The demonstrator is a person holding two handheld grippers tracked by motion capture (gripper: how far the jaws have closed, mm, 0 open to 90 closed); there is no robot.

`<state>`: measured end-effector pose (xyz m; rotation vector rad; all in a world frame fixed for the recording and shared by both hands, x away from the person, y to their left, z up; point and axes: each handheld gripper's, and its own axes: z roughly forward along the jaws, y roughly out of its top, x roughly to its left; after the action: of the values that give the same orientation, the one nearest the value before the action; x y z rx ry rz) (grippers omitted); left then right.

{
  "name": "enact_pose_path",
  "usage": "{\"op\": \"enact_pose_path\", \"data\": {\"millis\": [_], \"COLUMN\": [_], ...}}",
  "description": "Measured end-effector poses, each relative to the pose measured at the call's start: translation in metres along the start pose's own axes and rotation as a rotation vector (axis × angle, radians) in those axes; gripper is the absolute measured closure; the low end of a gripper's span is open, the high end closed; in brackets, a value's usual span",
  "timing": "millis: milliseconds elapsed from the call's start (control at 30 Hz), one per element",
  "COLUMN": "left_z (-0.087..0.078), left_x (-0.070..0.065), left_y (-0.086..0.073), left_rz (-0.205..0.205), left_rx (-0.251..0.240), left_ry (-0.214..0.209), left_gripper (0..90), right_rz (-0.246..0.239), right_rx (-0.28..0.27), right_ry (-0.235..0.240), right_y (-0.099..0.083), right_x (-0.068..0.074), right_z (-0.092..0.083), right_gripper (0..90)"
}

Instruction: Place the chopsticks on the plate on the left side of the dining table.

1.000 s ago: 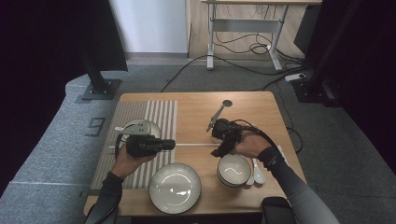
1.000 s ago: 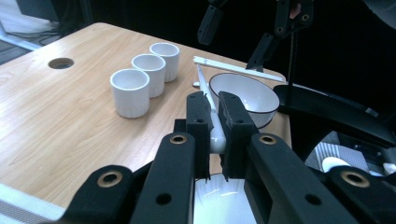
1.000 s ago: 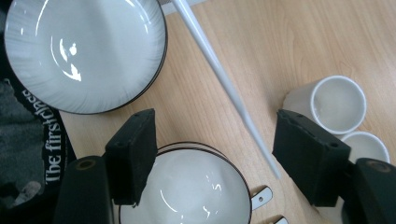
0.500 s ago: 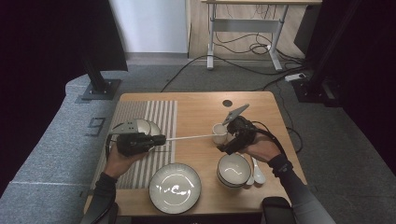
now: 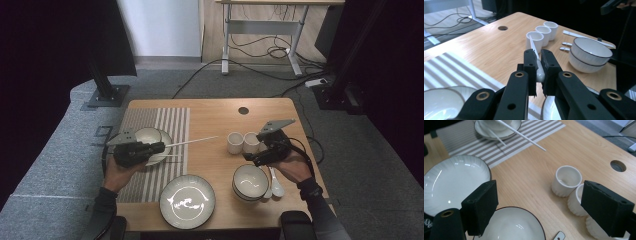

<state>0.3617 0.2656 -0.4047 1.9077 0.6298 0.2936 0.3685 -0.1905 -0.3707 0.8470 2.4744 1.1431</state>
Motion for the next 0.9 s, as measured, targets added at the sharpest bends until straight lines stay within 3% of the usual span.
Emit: {"op": "enact_pose_path", "data": {"millis": [233,400,700,900], "left_z": [-0.008,-0.017,-0.032,-0.037], "left_x": [0.008,0.014,0.024,0.023], "left_y": [-0.012,-0.023,-0.050,-0.064], "left_rz": [-0.018,-0.038,-0.079,-0.082], "left_rx": [-0.006,-0.013,-0.029,-0.027], "left_ry": [0.062,0.109,0.189,0.239], "left_gripper": [83.9,84.0,83.9,83.9], "right_rz": [0.034,0.051,0.111,0.109], "right_rx": [-0.086,-0.122,-0.161,-0.154], "right_ry": [-0.071,-0.096,-0.138,-0.148], "right_y": [-0.022,-0.038,-0.069,-0.079], "right_x": [0.001,0.003,0.003,0.005], "right_z": [-0.011,-0.015,-0.014,-0.009], "right_gripper": [14.3,14.4,14.9,15.1]}}
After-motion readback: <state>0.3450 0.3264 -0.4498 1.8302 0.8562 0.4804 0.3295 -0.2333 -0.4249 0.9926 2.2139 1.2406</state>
